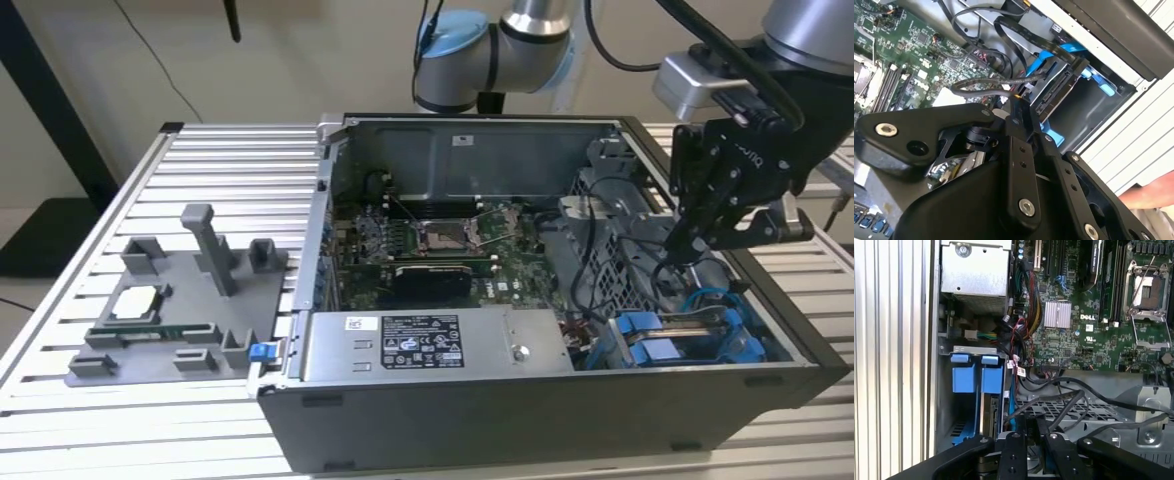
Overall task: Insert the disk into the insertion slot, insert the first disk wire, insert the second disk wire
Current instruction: 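Insert the first disk wire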
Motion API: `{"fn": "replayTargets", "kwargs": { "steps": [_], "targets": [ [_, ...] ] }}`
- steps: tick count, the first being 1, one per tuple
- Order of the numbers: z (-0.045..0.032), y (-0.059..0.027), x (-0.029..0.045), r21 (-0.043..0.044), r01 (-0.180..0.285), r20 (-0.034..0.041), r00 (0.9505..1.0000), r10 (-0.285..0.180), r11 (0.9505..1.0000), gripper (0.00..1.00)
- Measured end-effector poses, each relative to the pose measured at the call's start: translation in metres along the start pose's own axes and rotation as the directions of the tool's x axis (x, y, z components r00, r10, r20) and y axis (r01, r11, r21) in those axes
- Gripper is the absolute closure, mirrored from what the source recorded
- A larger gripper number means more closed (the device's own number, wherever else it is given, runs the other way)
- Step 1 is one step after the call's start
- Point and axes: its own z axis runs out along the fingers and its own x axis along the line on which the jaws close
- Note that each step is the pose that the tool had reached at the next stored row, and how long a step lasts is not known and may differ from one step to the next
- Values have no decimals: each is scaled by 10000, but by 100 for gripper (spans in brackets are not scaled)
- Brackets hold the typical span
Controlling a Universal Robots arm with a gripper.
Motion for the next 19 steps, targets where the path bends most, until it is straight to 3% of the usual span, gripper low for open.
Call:
{"fn": "replayTargets", "kwargs": {
  "steps": [10, 19],
  "targets": [
    [18, -3, 75, 11, -197, -20, 9998, 197, 9998, 100],
    [43, -56, 135, -1, -246, -54, 9997, 246, 9997, 100]
  ]
}}
